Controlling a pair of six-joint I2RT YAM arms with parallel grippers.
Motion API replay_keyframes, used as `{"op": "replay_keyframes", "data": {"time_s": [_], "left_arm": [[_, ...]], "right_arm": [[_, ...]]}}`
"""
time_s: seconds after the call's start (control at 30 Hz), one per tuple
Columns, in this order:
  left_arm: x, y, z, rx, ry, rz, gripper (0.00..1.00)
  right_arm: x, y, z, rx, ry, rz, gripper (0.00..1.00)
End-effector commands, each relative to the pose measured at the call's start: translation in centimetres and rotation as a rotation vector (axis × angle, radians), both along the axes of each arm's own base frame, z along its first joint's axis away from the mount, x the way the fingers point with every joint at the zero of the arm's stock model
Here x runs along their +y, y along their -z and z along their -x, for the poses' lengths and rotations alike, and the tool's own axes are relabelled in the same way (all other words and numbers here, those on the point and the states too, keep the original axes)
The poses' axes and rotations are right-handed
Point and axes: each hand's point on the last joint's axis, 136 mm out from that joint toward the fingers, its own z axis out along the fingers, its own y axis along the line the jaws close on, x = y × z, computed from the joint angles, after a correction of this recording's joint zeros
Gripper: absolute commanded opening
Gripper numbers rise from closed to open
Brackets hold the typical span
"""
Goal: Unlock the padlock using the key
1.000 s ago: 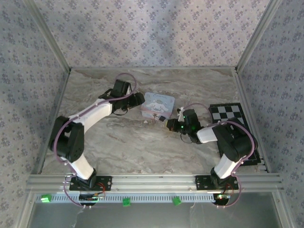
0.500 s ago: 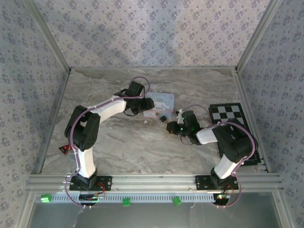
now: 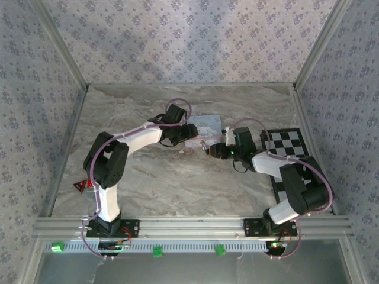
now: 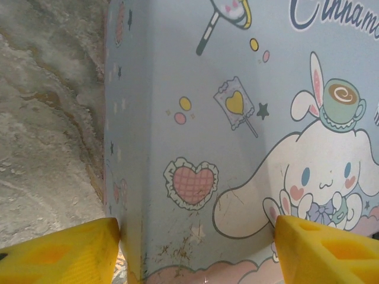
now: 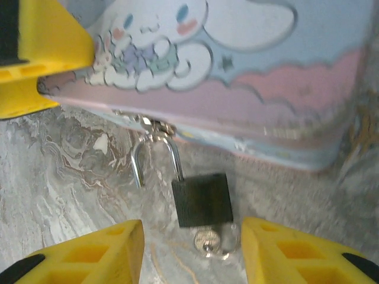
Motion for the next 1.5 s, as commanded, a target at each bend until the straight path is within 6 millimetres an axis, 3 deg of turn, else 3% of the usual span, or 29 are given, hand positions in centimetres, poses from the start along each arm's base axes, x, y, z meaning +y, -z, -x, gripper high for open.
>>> {"op": "replay_keyframes", "data": {"time_s": [0.0,0.4,0.87,1.17,1.47], "left_arm": [[-0.7,1.0,0.3,0.028,0.003,0.004,0.69],[-0.9,0.8,0.4,0.025,0.000,0.013,0.69],[-1.1,0.9,0.7,0.026,-0.008,0.021,0.69],[-1.0,0.9,0.8,0.023,-0.014,0.024,0.69],[-0.8,1.0,0.8,0.022,-0.027,0.020,0.69]], "right_arm": [[-0.1,1.9,0.8,0.073,-0.091,0.047,0.47],[1.0,4.5,0.2,0.126,-0.052,0.029,0.48],[3.5,5.8,-0.8,0.129,-0.051,0.035,0.49],[4.8,6.6,-0.2,0.156,-0.079,0.063,0.43],[4.5,4.8,-0.3,0.141,-0.045,0.006,0.28]]}}
